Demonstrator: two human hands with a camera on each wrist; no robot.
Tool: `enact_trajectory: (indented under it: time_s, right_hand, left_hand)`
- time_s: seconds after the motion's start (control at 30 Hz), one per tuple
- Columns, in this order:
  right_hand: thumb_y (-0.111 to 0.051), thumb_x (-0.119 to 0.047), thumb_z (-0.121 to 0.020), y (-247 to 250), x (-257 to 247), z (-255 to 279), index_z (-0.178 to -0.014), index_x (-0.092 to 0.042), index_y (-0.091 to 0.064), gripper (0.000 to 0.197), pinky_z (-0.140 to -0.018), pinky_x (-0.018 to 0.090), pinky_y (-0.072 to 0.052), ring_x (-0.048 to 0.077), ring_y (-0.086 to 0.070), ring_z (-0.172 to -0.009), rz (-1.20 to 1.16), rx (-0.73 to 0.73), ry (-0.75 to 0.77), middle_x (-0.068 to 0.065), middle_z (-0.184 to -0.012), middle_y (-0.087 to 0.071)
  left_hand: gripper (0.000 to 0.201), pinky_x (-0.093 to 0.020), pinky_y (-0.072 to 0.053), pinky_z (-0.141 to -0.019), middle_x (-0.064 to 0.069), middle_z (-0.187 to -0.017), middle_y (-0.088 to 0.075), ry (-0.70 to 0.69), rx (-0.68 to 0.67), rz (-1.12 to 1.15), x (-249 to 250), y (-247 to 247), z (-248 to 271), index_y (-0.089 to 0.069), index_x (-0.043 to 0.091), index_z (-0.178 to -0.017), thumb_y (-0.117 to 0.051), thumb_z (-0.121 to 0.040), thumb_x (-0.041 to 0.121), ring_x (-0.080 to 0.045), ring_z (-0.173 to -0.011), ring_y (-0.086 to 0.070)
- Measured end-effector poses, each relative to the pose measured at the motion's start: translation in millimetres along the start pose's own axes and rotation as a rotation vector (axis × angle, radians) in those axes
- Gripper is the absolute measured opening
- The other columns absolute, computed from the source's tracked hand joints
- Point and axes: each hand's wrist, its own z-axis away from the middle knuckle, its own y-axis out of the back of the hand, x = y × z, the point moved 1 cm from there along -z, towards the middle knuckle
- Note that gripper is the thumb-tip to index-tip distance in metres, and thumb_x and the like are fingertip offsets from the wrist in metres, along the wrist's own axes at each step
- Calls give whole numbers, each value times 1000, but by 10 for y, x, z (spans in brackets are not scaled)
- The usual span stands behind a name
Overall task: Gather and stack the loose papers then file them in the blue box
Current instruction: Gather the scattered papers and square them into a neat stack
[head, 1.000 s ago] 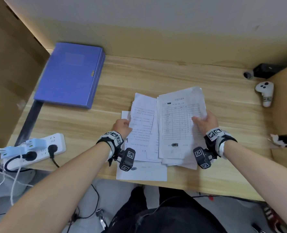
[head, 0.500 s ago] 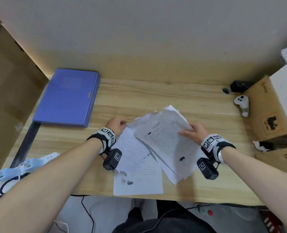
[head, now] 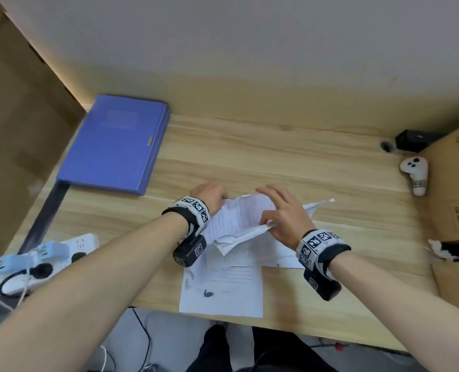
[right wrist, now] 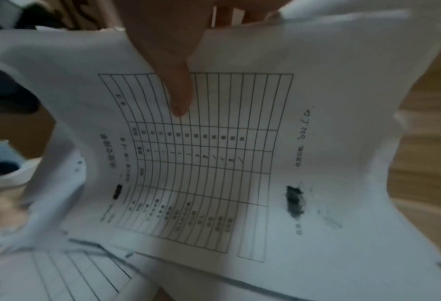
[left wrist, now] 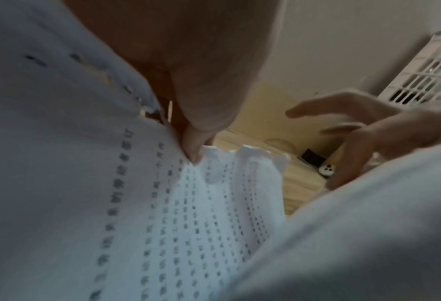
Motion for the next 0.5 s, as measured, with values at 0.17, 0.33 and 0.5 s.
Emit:
enact_trajectory:
  time_s: [0.17, 0.33, 0.5]
  right_hand:
    - [-83, -12, -62, -100, -41, -134, -66, -25, -74, 16, -104, 47, -38, 32, -36, -140, -7, -150, 34, 6, -148, -47]
    - [-81, -29, -71, -333, -90, -407, -78, -23, -73, 12, -97, 42, -48, 23, -59, -112, 18, -389, -35, 2, -118, -67]
    - [-70, -32, -84, -317, 89, -335, -91, -14, -68, 19, -67, 32, -50, 24, -65, -81, -108, -432, -350, 1, -86, -69]
  left_hand:
    - [22, -30, -48, -72, -1, -101, -73, -83, -48, 44, -118, -157, -71, -75, 24, -105, -56, -95, 27, -20, -83, -63]
    - [24, -32, -54, -77, -2, -108, -72, -241, -112, 273, 62, -200, 16, -70, 20, -117, -56, -97, 23, -14, -85, -64]
    - [42, -41, -37, -108, -4, -143, -47, 87, 191, 398, -329, -187, 240, -49, 19, -140, -48, -98, 20, -22, -133, -40]
